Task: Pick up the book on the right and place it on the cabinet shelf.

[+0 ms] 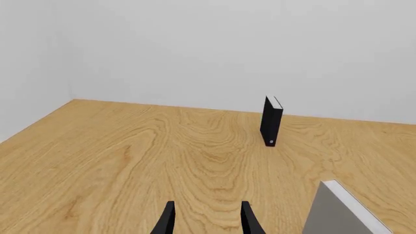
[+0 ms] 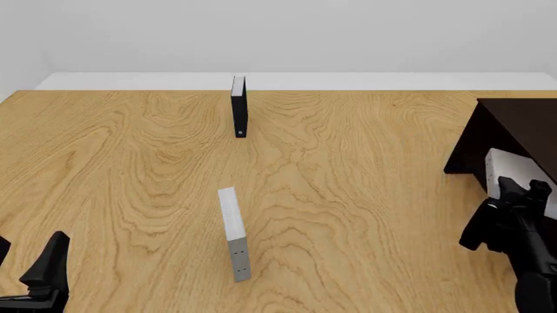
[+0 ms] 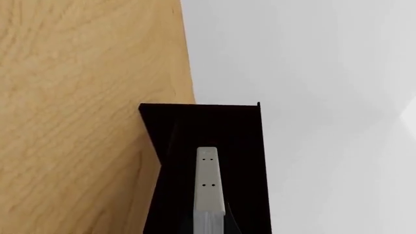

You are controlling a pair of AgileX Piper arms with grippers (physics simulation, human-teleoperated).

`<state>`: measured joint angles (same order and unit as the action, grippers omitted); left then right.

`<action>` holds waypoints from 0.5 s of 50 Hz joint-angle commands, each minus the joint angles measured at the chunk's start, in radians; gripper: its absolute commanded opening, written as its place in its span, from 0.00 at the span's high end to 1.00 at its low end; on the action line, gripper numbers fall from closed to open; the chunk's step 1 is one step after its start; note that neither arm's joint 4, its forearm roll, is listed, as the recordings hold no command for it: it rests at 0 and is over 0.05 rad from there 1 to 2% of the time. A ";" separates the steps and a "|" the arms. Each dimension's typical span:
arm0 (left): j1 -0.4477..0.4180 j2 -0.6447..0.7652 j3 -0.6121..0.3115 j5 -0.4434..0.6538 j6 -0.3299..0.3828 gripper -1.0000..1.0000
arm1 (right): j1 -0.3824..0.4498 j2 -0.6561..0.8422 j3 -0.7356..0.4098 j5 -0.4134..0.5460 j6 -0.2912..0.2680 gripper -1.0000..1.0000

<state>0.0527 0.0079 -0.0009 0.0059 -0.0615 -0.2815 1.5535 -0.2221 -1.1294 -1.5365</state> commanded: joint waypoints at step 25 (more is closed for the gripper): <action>0.002 -0.003 0.000 0.004 0.002 0.00 | -0.043 -0.012 -0.027 0.047 0.070 1.00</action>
<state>0.0536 0.0041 -0.0007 0.0100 -0.0603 -0.3222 1.5630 -0.2301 -1.1076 -1.5057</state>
